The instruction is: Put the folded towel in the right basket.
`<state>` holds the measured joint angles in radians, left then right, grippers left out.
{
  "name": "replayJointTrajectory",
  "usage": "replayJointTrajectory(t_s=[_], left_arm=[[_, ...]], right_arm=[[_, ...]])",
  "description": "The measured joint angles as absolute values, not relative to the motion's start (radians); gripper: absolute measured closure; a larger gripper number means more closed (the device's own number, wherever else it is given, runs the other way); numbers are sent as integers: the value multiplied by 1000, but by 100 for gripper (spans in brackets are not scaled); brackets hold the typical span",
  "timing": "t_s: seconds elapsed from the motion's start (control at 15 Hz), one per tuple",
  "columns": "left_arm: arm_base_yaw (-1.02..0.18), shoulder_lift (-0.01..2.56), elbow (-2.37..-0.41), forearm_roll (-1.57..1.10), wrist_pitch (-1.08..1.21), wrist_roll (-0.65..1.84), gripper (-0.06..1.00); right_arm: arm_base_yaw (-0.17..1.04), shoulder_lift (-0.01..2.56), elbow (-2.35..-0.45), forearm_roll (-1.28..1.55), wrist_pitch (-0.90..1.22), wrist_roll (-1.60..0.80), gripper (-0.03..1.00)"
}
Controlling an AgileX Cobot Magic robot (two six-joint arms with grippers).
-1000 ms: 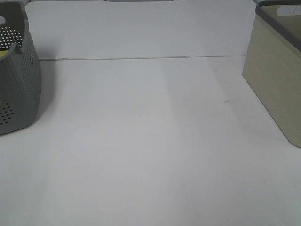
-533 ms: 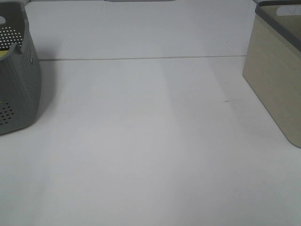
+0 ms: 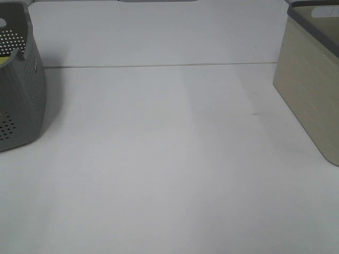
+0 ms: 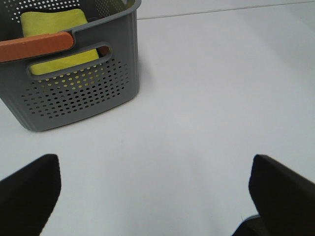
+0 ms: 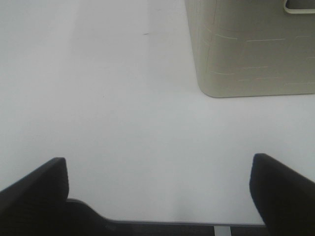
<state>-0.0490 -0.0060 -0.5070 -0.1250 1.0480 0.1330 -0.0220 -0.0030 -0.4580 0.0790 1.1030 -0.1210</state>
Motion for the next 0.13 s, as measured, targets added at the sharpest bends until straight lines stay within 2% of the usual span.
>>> replayJointTrajectory(t_s=[0.13], left_arm=[[-49,-6,-507,-125,1048,133,-1]], right_arm=[[-22,-3,-458,79,1103,-121,1]])
